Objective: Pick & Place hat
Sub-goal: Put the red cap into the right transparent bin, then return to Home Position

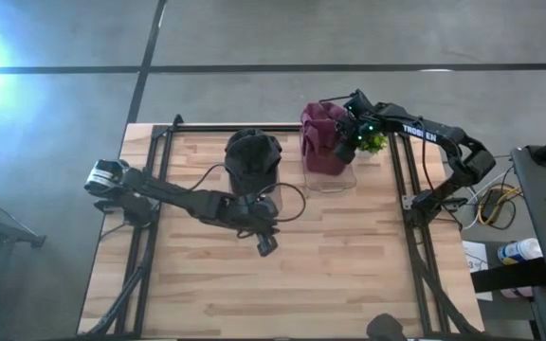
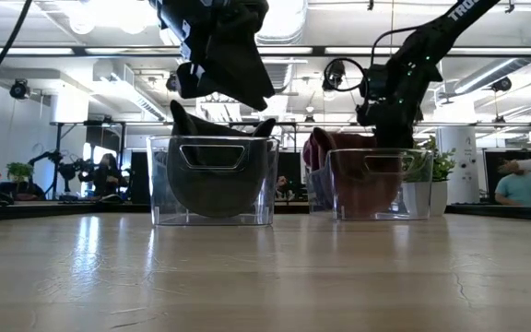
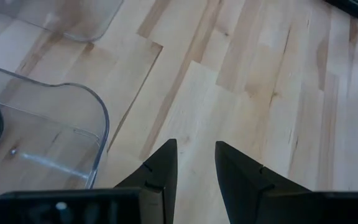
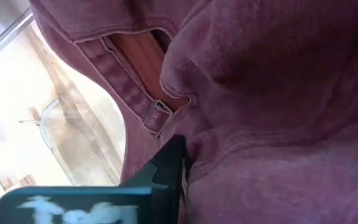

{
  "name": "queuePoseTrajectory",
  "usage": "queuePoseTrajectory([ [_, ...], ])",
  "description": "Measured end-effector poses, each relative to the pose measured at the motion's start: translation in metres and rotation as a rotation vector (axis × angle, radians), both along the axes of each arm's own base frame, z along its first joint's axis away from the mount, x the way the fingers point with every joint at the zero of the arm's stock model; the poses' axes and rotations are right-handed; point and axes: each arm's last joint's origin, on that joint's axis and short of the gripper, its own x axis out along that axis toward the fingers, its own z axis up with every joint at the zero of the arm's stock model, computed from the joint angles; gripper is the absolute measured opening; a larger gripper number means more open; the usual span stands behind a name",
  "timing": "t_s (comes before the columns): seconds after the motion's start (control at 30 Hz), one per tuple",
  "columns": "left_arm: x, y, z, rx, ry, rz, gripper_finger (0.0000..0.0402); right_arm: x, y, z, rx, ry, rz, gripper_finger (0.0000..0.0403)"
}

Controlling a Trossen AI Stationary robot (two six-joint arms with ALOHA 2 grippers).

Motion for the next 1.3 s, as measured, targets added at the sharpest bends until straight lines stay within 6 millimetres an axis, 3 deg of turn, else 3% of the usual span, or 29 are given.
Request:
queuePoseTrajectory([
  [0.5, 0.004, 0.000, 0.004, 0.024, -0.059, -0.014, 0.0101, -0.006, 0.008, 0.021, -0.071, -0.030, -0.016, 0.0127],
  [1.3, 0.007, 0.015, 0.011, 0.021, -0.110, 0.061, 0.0101, -0.038, 0.042, 0.075, -0.257, -0.071, -0.045, 0.0226],
])
